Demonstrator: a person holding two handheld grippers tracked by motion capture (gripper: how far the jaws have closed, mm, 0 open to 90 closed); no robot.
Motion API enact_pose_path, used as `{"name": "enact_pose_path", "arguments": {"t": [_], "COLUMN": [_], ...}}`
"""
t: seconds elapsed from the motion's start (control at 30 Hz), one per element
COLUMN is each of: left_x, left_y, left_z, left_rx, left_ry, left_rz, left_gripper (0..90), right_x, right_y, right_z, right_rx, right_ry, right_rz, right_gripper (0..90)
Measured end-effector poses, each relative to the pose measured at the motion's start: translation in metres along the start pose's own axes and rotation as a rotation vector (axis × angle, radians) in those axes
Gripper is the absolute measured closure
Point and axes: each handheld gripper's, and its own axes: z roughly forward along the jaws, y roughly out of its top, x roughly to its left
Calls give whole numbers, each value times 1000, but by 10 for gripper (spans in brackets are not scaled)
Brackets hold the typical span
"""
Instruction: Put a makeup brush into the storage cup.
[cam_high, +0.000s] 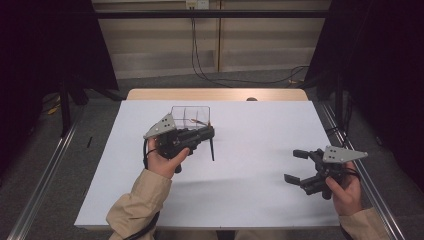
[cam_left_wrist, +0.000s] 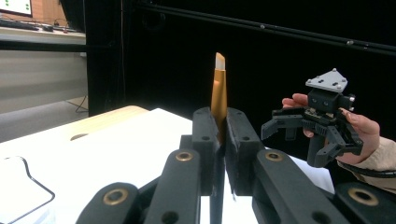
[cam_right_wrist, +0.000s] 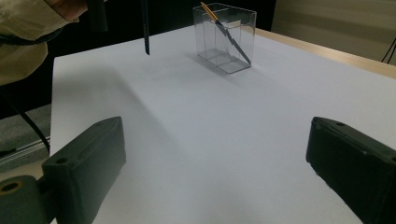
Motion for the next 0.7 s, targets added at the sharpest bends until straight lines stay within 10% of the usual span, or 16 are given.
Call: {"name": "enact_pose_path", "arguments": {"t": [0.7], "left_x": [15], "left_y": [7], "left_z": [-3], "left_rx": [-3], "left_ry": [47], "left_rz": [-4], "left_gripper": [836], "right_x": [0], "right_y": [0], "right_z": [2], "right_rx": [3], "right_ry": [10], "right_rz": [-4], "right_gripper": [41]}}
